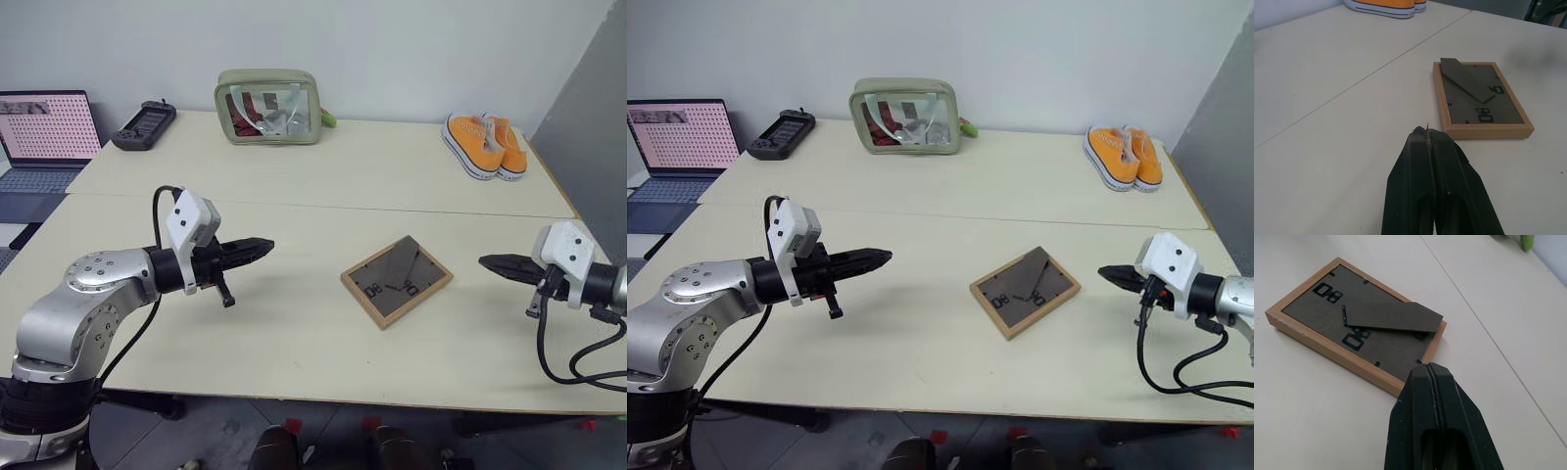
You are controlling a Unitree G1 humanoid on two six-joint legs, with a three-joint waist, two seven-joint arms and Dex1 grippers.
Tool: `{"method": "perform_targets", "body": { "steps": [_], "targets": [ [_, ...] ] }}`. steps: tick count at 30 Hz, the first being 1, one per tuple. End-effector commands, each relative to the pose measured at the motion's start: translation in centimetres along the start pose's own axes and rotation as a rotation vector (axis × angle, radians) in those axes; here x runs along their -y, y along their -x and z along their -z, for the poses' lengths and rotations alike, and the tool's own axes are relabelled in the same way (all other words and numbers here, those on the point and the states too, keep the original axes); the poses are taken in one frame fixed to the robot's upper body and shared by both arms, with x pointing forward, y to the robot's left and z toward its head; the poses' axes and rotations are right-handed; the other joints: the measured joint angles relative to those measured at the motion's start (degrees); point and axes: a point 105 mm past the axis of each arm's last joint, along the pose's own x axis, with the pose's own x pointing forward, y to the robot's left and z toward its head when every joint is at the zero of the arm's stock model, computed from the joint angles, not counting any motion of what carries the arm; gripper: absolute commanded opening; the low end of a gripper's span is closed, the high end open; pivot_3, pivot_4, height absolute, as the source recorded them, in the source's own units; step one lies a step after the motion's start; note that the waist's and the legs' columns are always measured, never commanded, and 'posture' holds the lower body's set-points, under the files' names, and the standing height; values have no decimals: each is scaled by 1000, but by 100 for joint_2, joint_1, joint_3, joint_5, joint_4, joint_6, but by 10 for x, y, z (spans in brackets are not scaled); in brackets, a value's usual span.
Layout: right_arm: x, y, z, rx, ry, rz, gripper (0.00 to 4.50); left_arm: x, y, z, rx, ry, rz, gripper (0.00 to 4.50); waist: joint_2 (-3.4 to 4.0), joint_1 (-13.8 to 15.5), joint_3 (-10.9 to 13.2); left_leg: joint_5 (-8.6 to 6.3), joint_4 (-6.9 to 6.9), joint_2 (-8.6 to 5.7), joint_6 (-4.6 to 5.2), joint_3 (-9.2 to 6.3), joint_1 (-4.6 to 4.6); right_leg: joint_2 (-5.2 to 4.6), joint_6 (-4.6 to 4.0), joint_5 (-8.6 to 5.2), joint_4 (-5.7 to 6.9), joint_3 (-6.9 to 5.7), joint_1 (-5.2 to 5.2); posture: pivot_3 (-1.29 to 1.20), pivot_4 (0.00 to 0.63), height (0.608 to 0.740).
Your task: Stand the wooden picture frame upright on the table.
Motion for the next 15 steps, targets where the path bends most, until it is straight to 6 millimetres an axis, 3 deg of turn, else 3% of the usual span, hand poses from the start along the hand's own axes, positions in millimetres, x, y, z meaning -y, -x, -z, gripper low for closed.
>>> {"method": "perform_targets", "body": {
  "steps": [1,15],
  "targets": [
    [-1,1,-11,38,20,7,0,-1,0,-11,23,-34,-11,9,0,0,0,0,0,0,0,0,0,0,0,0,0,0,0,0,150,740],
    [-6,2,-12,52,3,39,0,-2,-8,-10,-4,-46,14,9,0,2,0,0,2,0,0,-1,0,0,0,0,1,-1,1,0,150,740]
  ]
}}
